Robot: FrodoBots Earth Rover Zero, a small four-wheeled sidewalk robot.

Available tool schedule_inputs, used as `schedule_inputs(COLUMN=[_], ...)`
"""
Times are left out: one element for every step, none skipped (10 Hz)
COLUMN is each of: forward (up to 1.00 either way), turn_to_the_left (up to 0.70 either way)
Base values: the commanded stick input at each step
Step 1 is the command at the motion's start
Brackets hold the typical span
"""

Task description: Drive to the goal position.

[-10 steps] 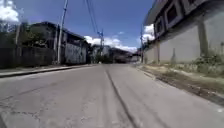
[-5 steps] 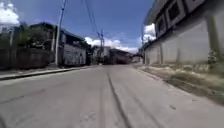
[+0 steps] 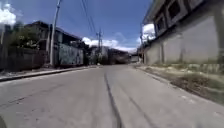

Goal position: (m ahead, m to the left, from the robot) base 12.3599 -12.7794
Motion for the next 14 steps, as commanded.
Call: schedule_inputs(forward=[1.0,1.0,1.0,1.0,1.0,1.0,1.0,1.0,1.0,1.0,1.0,1.0,1.0,1.0], turn_to_the_left=[0.0,0.0,0.0,0.0,0.0,-0.04,-0.09,-0.12,-0.13,-0.06,-0.14,-0.11,-0.11,-0.24])
